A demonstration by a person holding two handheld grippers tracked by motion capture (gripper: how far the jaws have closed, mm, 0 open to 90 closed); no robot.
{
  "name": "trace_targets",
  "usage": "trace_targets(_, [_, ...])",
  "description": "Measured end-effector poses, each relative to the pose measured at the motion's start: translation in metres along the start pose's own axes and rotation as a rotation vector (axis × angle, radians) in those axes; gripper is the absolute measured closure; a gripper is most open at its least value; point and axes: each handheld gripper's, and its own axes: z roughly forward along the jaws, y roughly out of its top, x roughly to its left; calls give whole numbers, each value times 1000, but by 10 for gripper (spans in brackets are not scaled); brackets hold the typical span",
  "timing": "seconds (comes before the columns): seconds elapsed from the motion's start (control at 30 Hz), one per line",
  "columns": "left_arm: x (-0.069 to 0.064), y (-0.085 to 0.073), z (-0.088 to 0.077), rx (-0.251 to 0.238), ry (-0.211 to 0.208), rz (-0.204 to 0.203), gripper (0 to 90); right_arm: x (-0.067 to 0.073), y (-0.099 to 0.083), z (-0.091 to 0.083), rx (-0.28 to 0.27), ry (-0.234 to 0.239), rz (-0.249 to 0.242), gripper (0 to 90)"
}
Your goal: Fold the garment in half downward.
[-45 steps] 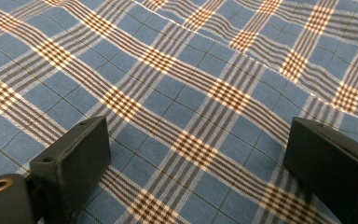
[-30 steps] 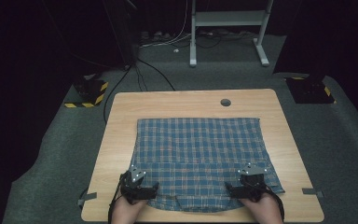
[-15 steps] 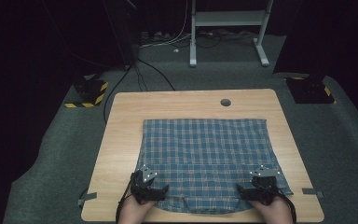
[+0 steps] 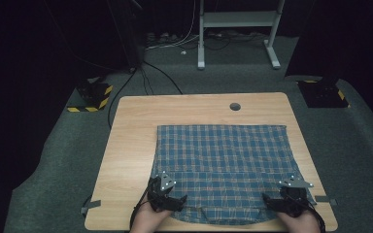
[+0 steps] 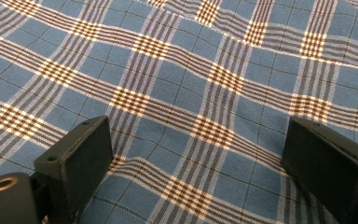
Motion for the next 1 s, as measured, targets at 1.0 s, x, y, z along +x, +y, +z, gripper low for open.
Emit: trace_targets(1.0, [29, -24, -20, 6, 175, -107, 112, 63, 39, 36, -40, 165, -145, 82])
